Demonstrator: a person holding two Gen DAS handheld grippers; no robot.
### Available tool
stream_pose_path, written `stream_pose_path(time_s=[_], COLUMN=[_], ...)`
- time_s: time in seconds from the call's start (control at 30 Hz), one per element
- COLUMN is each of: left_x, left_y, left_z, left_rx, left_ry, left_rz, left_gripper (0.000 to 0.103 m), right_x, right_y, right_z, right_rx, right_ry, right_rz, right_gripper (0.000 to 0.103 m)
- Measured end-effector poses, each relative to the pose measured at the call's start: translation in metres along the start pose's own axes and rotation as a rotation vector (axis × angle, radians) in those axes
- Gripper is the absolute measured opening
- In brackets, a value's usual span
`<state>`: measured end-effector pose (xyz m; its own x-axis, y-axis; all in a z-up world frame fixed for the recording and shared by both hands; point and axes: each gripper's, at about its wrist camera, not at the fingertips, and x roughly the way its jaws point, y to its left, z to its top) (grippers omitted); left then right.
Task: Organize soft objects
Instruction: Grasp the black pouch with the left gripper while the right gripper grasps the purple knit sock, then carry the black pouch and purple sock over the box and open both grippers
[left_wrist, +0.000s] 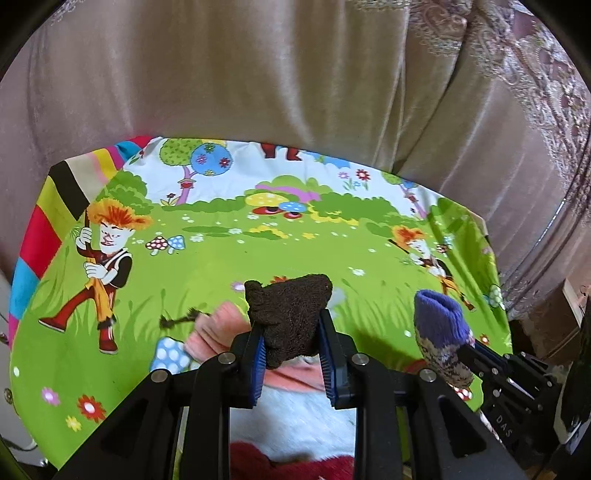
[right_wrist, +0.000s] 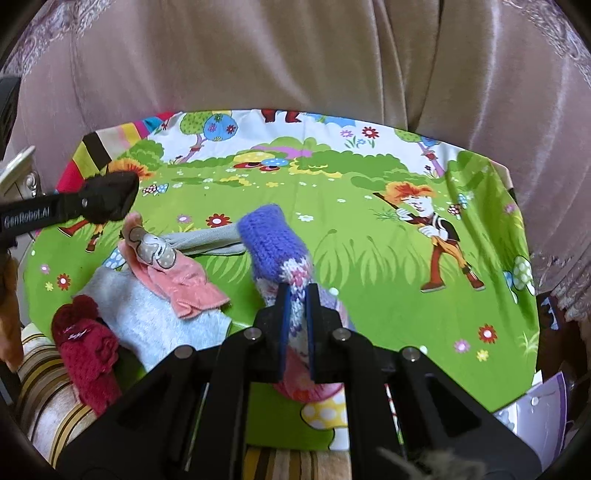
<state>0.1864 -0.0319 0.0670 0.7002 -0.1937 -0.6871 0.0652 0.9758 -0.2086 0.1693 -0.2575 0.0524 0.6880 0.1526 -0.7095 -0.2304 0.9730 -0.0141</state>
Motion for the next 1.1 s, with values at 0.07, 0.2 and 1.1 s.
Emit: stream_pose_path(time_s=[0.07,0.2,1.1], left_x=[-0.005,-0.012,-0.039], left_y=[-0.007,-0.023,-0.165], left_z=[-0.007,-0.021,-0.099], left_rx=[-0.001,0.006,0.197], left_ry=[-0.001,0.004,0.139], left_rz=[-0.013,-0.042,-0.299], left_gripper=[0.026,0.026,0.026], right_x=[-0.007,-0.021,-0.106], right_y=[-0.005,-0.014,-0.112], right_z=[-0.003,-0.011,-0.098], right_rx=[0.015,0.037,0.167], right_ry=[-0.004,-0.014,0.03], right_rz=[0.002,0.001,-0.155], right_gripper=[0.011,0.011,0.01])
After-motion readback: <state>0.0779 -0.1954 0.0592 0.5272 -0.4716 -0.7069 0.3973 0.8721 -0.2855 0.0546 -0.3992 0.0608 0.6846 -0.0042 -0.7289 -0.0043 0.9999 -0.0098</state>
